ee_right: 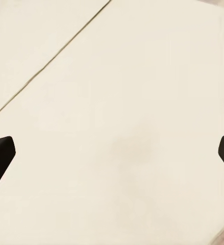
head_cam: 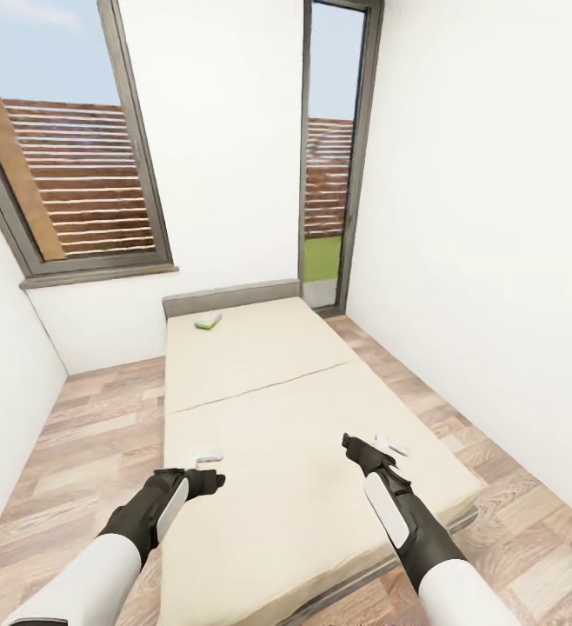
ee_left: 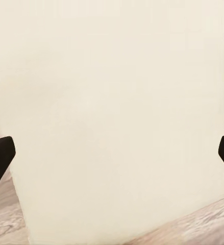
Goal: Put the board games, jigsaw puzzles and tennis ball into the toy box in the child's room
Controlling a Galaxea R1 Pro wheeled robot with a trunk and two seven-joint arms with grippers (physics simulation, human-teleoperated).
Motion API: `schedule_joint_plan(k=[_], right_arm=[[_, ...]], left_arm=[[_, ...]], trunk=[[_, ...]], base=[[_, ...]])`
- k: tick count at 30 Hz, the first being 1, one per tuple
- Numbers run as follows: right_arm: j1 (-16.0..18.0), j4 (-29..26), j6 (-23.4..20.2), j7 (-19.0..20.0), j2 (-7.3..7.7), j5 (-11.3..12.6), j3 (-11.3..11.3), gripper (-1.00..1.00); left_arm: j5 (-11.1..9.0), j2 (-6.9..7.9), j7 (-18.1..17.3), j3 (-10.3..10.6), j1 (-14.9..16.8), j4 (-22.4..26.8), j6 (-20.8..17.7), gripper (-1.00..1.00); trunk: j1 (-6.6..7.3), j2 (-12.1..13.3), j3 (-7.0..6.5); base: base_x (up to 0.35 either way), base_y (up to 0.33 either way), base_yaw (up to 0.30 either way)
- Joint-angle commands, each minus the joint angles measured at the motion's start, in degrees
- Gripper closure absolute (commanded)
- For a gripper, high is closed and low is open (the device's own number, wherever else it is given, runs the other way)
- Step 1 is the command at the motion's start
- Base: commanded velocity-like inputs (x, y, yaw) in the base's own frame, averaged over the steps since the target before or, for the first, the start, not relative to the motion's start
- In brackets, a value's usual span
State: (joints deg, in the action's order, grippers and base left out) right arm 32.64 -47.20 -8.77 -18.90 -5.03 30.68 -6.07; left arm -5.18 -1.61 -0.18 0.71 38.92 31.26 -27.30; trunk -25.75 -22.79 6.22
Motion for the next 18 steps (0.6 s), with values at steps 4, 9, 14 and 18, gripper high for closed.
schedule_joint_plan(k=[4,9,14,18], right_arm=[[0.06,-0.08,-0.19,-0.44,0.02,0.35,-0.17,-1.00],[0.06,-0.08,-0.19,-0.45,0.02,0.35,-0.17,-1.00],[0.06,-0.08,-0.19,-0.44,-0.01,0.34,-0.17,-1.00],[0.06,-0.08,-0.18,-0.43,-0.05,0.33,-0.17,-1.00]], left_arm=[[-0.53,-0.01,0.10,0.01,0.02,0.12,0.08,-1.00],[-0.53,0.02,0.09,0.06,0.02,0.12,0.19,-1.00],[-0.53,-0.03,0.09,0.08,0.02,0.12,0.22,-1.00],[-0.53,0.00,0.09,0.08,0.02,0.12,0.23,-1.00]], trunk=[[-0.04,-0.13,0.13],[-0.04,-0.13,0.13],[-0.04,-0.13,0.13],[-0.04,-0.13,0.13]], base=[[0.000,0.078,-0.276],[0.000,0.144,-0.278],[0.000,0.070,-0.279],[0.000,0.020,-0.279]])
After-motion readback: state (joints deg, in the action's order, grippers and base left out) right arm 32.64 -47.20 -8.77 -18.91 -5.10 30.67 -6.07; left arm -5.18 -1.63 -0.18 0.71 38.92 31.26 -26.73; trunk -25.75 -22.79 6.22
